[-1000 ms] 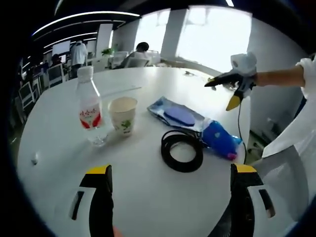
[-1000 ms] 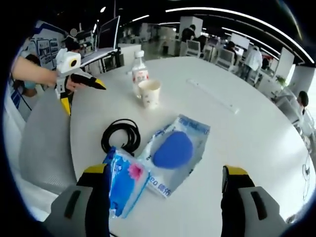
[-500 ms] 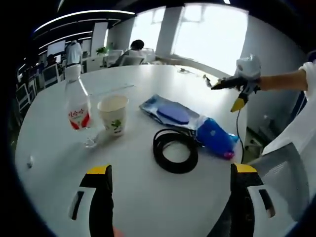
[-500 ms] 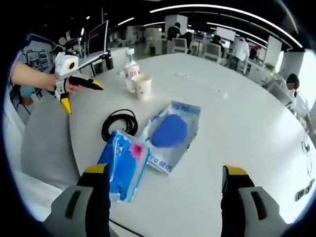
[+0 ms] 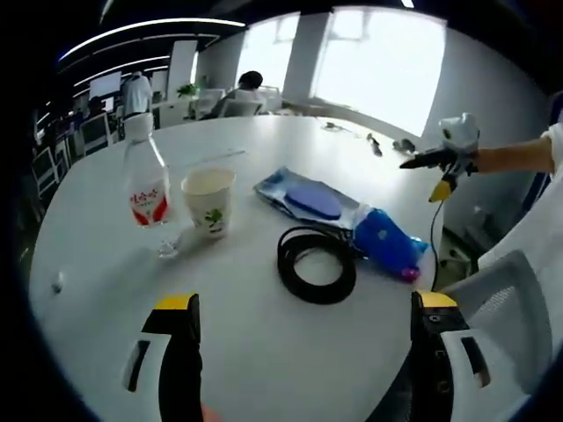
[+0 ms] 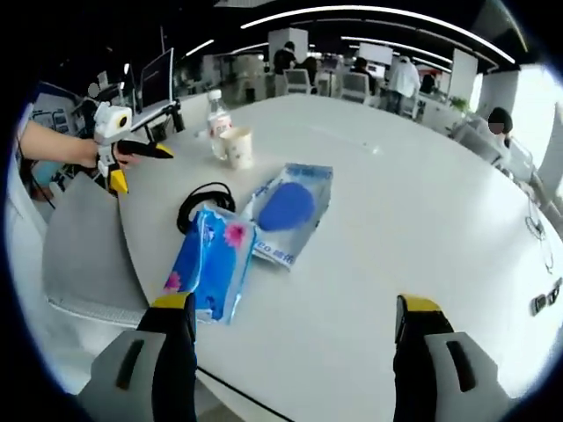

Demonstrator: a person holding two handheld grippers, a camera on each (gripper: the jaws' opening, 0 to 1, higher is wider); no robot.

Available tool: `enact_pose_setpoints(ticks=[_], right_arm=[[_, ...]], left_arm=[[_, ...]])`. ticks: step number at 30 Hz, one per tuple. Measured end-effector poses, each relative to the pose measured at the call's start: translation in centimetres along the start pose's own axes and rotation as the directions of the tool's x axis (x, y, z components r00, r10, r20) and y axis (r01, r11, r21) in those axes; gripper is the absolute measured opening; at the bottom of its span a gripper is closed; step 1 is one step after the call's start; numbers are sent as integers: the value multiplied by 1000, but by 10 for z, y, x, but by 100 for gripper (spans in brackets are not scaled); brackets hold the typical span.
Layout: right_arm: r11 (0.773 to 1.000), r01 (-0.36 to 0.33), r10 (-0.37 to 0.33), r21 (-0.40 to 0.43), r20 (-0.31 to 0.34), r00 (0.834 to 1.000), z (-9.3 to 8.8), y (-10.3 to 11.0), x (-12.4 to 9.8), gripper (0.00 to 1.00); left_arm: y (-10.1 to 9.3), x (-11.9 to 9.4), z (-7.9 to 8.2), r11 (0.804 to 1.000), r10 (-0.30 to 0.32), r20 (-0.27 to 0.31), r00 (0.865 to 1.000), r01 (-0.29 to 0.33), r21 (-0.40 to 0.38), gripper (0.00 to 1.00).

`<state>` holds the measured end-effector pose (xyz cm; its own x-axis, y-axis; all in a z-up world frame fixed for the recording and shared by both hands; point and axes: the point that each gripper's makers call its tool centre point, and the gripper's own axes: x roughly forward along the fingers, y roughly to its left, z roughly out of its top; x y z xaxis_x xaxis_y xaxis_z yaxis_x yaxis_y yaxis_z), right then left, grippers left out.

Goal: Arrange the tabletop items into an orderly group along one side of the table until the central work area is clear of visible clutter.

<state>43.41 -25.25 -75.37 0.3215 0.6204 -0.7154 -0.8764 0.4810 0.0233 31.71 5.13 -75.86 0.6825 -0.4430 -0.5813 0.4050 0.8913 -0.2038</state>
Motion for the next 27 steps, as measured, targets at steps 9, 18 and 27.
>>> enact_pose_setpoints(ticks=[9,18,27], right_arm=[[1000,-5,5,13,-1,1000,-14,6,-7,92],[1000,-11,11,17,4,1000,-16,9,-8,92],[999,-4,3,54,22,1000,-18,5,-7,92]], left_arm=[[10,-16,-8,999,42,0,999,-42,-18,96],[23,-33,-16,994,102,8,995,-102,-48,96],[31,-53,-21,985,161,20,987,-159,-63,96]])
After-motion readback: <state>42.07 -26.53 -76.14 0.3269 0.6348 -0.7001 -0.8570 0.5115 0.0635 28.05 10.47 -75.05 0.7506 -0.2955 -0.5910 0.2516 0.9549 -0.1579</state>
